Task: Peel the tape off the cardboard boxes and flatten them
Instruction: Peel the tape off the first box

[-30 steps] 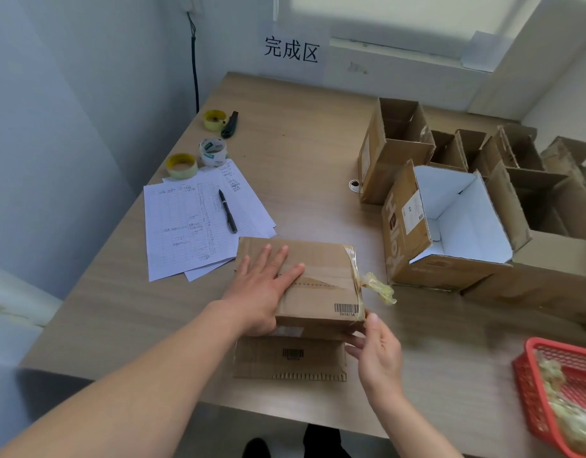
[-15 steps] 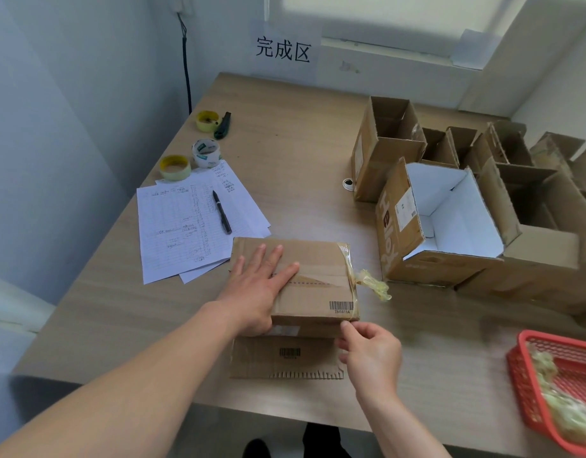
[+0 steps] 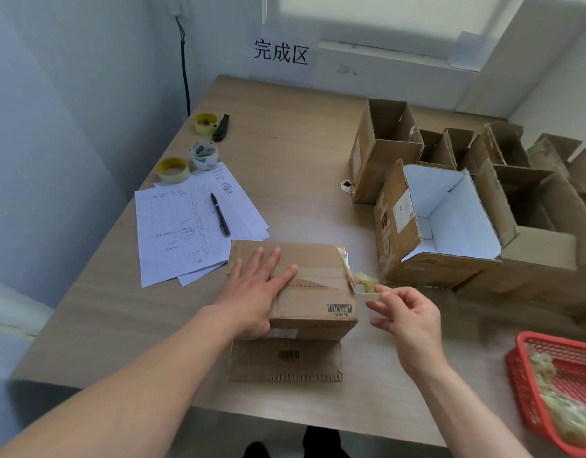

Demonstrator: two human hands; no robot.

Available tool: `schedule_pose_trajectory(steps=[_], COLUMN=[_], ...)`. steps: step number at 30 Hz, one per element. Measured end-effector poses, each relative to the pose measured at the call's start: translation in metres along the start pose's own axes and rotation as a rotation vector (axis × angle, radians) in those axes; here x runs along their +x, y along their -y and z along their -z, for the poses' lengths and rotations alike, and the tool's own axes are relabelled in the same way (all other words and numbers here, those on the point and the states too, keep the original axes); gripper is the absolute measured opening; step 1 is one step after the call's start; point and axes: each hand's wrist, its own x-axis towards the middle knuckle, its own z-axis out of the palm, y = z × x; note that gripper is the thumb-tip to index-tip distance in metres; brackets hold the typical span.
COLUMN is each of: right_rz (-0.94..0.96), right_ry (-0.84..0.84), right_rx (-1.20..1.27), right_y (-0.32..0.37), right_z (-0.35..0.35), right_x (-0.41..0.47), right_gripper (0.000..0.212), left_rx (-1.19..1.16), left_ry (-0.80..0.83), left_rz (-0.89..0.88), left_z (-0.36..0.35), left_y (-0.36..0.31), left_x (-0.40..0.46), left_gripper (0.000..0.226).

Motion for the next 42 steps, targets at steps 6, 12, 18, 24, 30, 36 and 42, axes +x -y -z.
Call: schedule_pose_trajectory(steps=[6, 12, 18, 24, 30, 36, 42], right_rz=[-0.128, 0.109, 0.471, 0.137, 0.082, -0.128, -0.296], right_ry=[0.035, 0.251, 0.35, 0.413, 0.31, -0.082, -0.04], right_rx=[0.167, -0.256, -0.522, -0.212, -0.235, 0.088, 0.098], right_y=[0.0, -0.014, -0.014, -0.031, -0.036, -0.001, 0.024], right_z=[-0.027, -0.022, 0.003, -0.023, -0.034, -0.066, -0.096], right_x=[0.011, 0.019, 0.002, -0.015, -0.001, 0.048, 0.076], right_gripper=[0.035, 0.05, 0.017, 0.024, 0.036, 0.046, 0.033], left_rx=[0.005, -0.006, -0.022, -0.109, 0.007, 0.06, 0.04], left_ry=[0.002, 0.02, 0.062, -0.005, -0.17, -0.155, -0.137], left_rz=[-0.007, -0.02, -0.156, -0.057, -0.017, -0.01, 0.002], left_z=[-0.001, 0.003, 0.013, 0.014, -0.009, -0.011, -0.011], left_y=[0.001, 0.001, 0.024, 0.006, -0.017, -0.017, -0.016], left_x=[0.0, -0.003, -0.034, -0.042, -0.035, -0.034, -0.034], left_gripper=[0.119, 0.117, 0.115, 0.102, 0.106, 0.112, 0.112])
